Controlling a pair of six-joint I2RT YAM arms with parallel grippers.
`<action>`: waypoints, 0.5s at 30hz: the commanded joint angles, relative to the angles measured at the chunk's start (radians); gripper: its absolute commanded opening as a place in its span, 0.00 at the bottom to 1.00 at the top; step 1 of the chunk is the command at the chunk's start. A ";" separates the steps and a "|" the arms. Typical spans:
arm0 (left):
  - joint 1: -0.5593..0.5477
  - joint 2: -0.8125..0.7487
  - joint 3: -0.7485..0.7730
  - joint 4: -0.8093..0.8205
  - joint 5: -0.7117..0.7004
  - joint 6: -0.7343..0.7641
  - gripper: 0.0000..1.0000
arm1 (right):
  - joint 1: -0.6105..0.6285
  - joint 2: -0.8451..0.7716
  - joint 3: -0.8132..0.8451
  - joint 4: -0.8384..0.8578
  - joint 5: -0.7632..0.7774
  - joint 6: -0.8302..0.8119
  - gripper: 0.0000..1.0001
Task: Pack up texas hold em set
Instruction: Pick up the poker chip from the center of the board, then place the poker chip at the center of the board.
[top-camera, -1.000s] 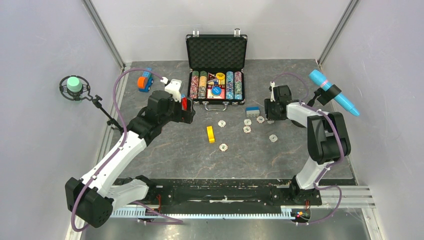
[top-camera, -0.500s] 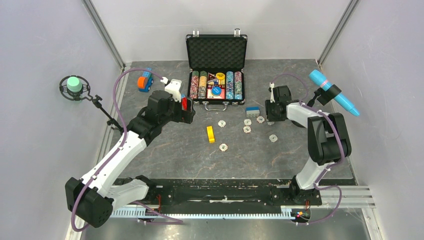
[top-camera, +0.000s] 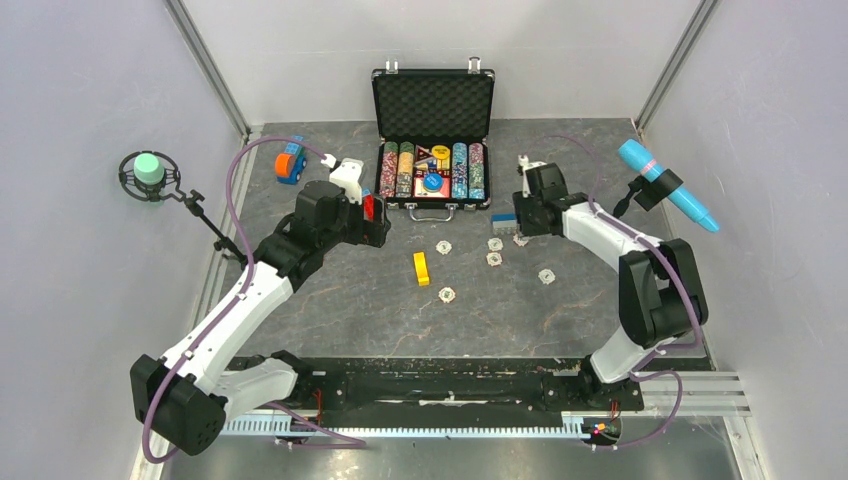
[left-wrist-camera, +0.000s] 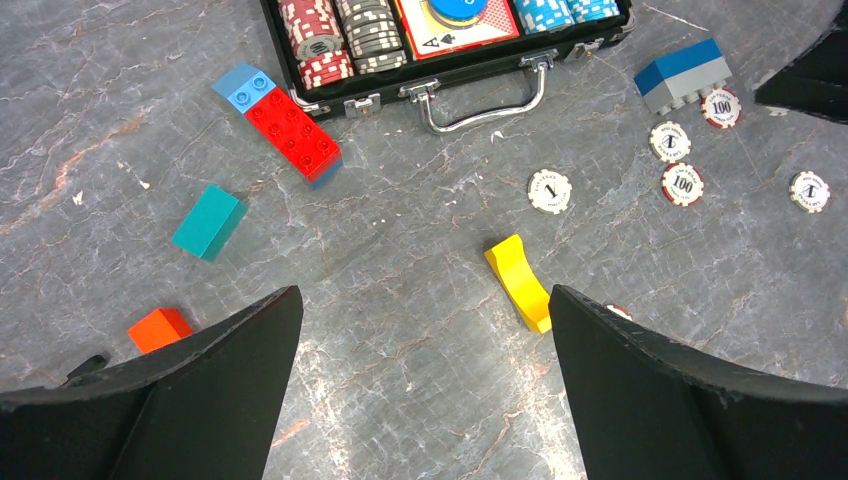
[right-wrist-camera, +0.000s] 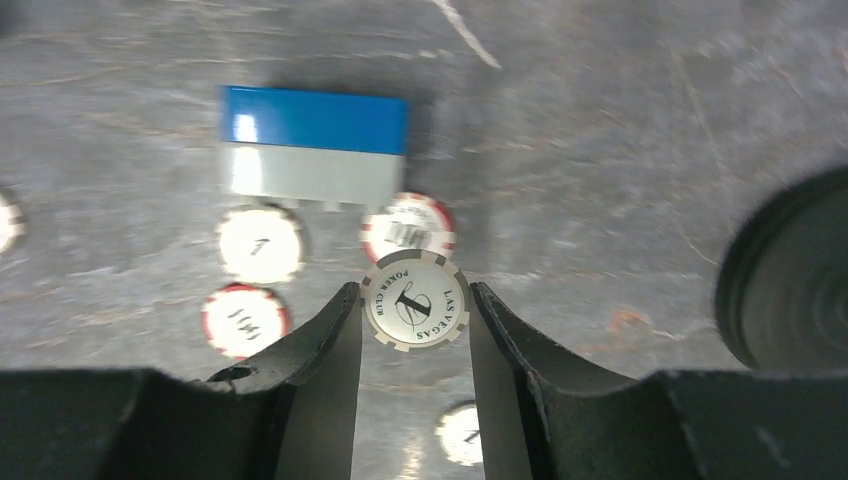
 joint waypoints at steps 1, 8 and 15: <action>0.006 0.002 -0.003 0.018 0.026 0.045 1.00 | 0.098 -0.005 0.081 0.001 -0.047 0.031 0.33; 0.005 0.004 -0.003 0.018 0.027 0.045 1.00 | 0.234 0.075 0.145 0.058 -0.140 0.094 0.33; 0.006 0.004 -0.003 0.018 0.028 0.045 1.00 | 0.335 0.203 0.268 0.075 -0.140 0.121 0.33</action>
